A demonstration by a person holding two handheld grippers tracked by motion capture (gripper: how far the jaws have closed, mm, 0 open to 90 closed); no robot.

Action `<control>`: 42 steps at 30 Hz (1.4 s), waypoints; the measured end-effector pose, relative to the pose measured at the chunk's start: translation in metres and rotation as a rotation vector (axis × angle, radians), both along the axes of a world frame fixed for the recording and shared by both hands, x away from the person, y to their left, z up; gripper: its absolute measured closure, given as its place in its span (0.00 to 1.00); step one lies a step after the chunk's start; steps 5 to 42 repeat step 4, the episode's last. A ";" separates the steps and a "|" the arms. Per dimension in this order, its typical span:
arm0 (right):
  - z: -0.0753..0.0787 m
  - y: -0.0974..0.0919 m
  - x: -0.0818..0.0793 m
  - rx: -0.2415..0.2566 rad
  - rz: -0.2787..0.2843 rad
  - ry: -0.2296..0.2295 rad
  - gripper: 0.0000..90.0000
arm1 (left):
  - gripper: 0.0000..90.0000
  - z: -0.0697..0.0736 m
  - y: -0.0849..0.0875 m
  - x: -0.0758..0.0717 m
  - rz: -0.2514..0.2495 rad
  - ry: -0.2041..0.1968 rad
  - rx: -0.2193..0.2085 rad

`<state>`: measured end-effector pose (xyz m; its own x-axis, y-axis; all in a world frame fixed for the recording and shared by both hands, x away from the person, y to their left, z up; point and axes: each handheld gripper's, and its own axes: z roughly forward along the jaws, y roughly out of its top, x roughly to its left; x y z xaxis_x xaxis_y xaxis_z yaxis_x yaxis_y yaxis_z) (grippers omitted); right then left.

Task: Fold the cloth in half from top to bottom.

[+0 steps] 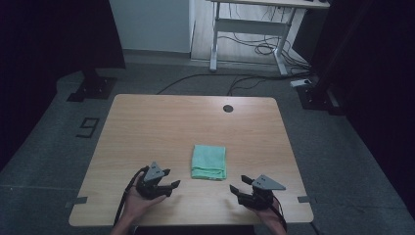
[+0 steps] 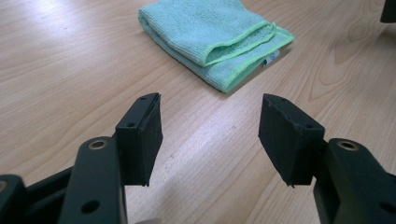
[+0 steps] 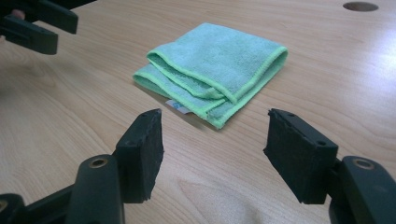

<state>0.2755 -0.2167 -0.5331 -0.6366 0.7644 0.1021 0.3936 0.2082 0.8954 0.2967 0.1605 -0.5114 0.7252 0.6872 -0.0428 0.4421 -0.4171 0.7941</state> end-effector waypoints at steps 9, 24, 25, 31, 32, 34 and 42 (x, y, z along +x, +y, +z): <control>0.004 0.000 -0.001 0.009 -0.007 -0.019 0.39 | 0.43 0.000 0.002 -0.001 0.002 -0.001 -0.001; 0.004 0.000 -0.001 0.009 -0.007 -0.019 0.39 | 0.43 0.000 0.002 -0.001 0.002 -0.001 -0.001; 0.004 0.000 -0.001 0.009 -0.007 -0.019 0.39 | 0.43 0.000 0.002 -0.001 0.002 -0.001 -0.001; 0.004 0.000 -0.001 0.009 -0.007 -0.019 0.39 | 0.43 0.000 0.002 -0.001 0.002 -0.001 -0.001; 0.004 0.000 -0.001 0.009 -0.007 -0.019 0.39 | 0.43 0.000 0.002 -0.001 0.002 -0.001 -0.001; 0.004 0.000 -0.001 0.009 -0.007 -0.019 0.39 | 0.43 0.000 0.002 -0.001 0.002 -0.001 -0.001; 0.004 0.000 -0.001 0.009 -0.007 -0.019 0.39 | 0.43 0.000 0.002 -0.001 0.002 -0.001 -0.001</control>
